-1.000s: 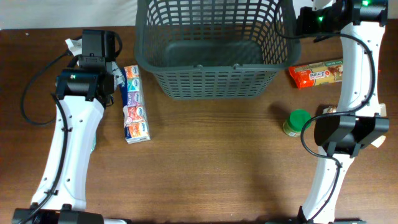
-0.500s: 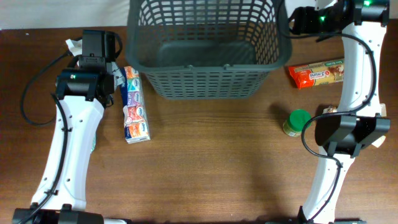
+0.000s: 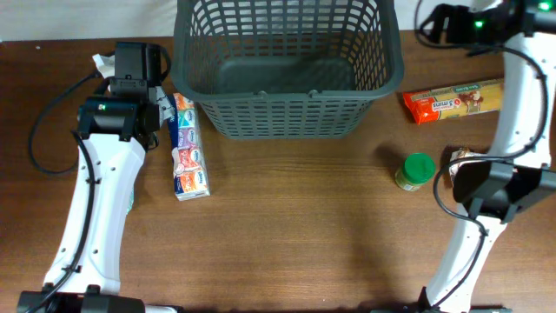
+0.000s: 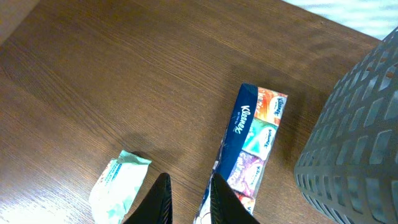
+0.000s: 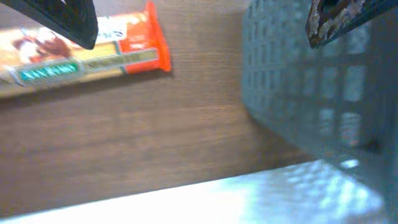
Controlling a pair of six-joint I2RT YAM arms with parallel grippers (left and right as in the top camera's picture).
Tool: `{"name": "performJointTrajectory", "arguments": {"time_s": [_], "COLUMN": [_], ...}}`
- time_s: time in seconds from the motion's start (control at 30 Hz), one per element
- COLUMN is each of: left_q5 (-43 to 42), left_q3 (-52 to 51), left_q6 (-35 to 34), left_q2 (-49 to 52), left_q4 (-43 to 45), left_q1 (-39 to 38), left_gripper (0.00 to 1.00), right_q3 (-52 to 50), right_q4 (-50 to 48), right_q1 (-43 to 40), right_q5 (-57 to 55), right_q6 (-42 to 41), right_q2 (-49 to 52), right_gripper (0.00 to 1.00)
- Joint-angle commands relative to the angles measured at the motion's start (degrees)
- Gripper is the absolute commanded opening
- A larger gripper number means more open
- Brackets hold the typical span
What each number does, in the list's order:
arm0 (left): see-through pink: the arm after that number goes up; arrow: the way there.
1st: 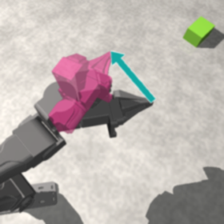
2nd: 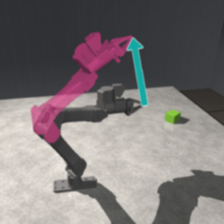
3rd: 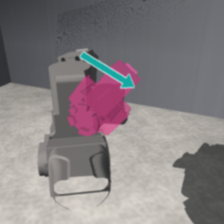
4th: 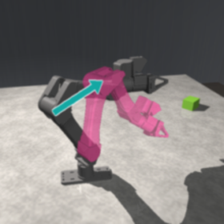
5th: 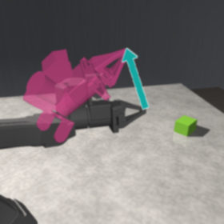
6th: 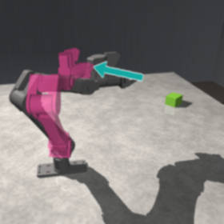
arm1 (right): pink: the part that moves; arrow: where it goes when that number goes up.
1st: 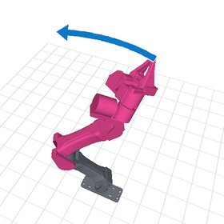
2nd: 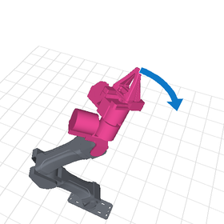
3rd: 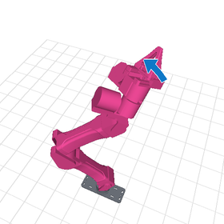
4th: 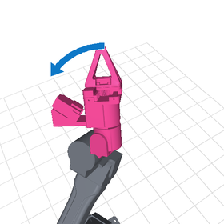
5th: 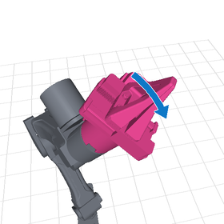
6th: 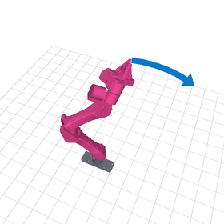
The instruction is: Pack container
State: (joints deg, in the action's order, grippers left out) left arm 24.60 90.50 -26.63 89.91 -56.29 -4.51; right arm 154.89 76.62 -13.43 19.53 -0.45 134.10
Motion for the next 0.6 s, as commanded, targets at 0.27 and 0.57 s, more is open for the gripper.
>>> {"name": "performJointTrajectory", "arguments": {"time_s": [0.27,0.57], "left_q5": [2.36,-0.85], "left_q3": [0.74,0.74], "left_q6": [2.91,2.91], "left_q2": [0.5,-0.33], "left_q4": [0.31,-0.31], "left_q1": [3.85,11.26], "left_gripper": [1.0,1.0], "right_q3": [2.32,2.32], "right_q4": [7.98,16.28], "right_q1": [-8.02,-8.61], "right_q5": [-4.94,-6.71], "right_q6": [-3.52,-3.37], "right_q2": [-5.81,-10.86], "right_gripper": [0.99,0.99]}}
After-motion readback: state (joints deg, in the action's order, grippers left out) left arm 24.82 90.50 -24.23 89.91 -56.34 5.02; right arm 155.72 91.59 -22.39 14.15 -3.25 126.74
